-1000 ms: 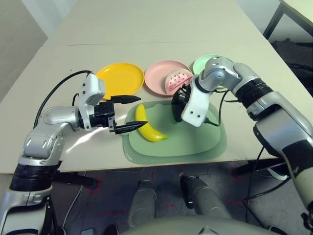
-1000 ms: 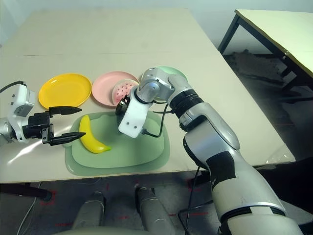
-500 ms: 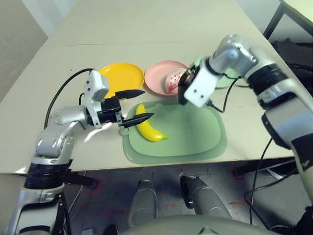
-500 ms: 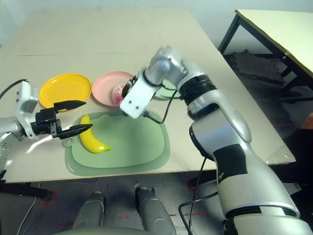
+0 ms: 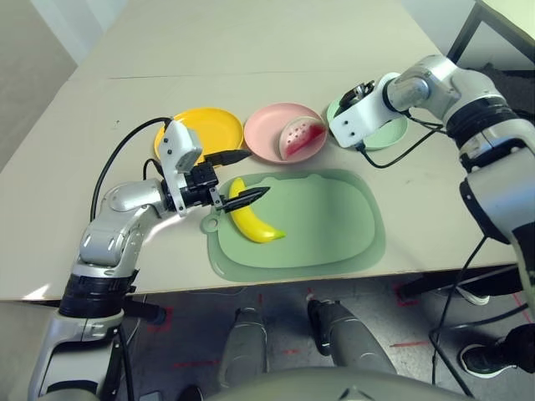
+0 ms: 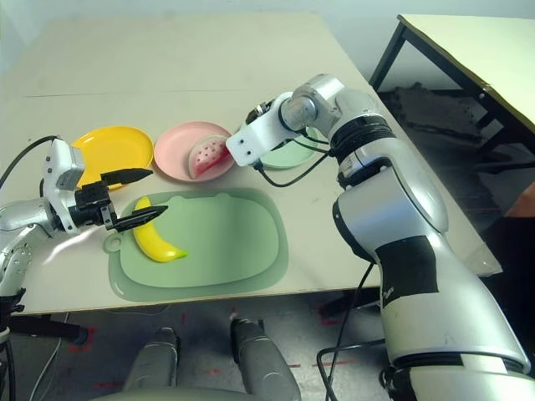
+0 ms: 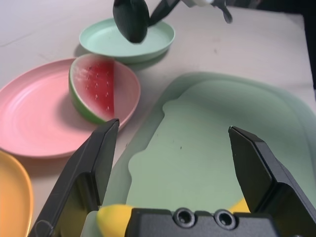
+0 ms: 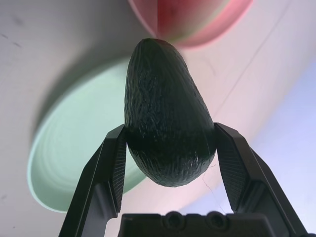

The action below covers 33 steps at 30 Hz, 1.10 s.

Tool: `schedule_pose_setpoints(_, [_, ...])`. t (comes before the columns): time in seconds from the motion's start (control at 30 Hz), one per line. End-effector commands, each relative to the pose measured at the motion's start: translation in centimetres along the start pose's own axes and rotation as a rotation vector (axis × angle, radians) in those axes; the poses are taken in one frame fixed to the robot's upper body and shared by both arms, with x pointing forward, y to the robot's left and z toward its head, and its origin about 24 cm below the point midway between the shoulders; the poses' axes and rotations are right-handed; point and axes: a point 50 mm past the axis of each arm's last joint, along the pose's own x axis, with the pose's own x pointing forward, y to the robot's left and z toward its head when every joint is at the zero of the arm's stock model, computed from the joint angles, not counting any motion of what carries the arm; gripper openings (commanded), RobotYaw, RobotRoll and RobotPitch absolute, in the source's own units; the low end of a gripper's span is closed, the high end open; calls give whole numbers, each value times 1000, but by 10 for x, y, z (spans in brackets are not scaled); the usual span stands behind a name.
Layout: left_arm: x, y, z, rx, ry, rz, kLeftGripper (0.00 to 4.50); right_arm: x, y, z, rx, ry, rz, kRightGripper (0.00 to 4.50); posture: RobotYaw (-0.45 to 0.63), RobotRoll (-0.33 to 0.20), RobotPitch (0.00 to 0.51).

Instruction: Place the fruits into color-matched plates.

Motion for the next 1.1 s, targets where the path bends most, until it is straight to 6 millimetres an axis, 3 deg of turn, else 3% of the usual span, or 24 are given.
schedule_pose_setpoints(0.03, [-3,-2,-3,-1,18,2,4500,11,18,-5,22,71,21,2897,-15,0,178])
schedule_pose_setpoints(0.3, [2,-7,6,10,30,6,4500,19,29,-3,48,79,34,2897,0,0,182])
schedule_pose_setpoints(0.33, [2,-8,7,10,31,6,4500,20,29,-2,50,75,36,3413,1,0,182])
schedule_pose_setpoints(0.43, [1,-9,8,10,39,3,4500,20,30,-2,57,68,38,4389,0,0,180])
schedule_pose_setpoints(0.47, [1,-8,7,11,42,2,4500,20,30,-2,59,67,37,4480,-1,0,180])
schedule_pose_setpoints(0.7, [0,-7,4,8,44,3,4500,15,23,-3,66,59,18,4480,-11,0,181])
schedule_pose_setpoints(0.97, [-7,-2,0,35,66,13,4500,-8,-1,-9,209,-68,-89,4480,9,0,183])
schedule_pose_setpoints(1.1, [-11,-2,-3,42,81,24,4500,-8,12,-4,319,-216,-82,4480,-1,0,186])
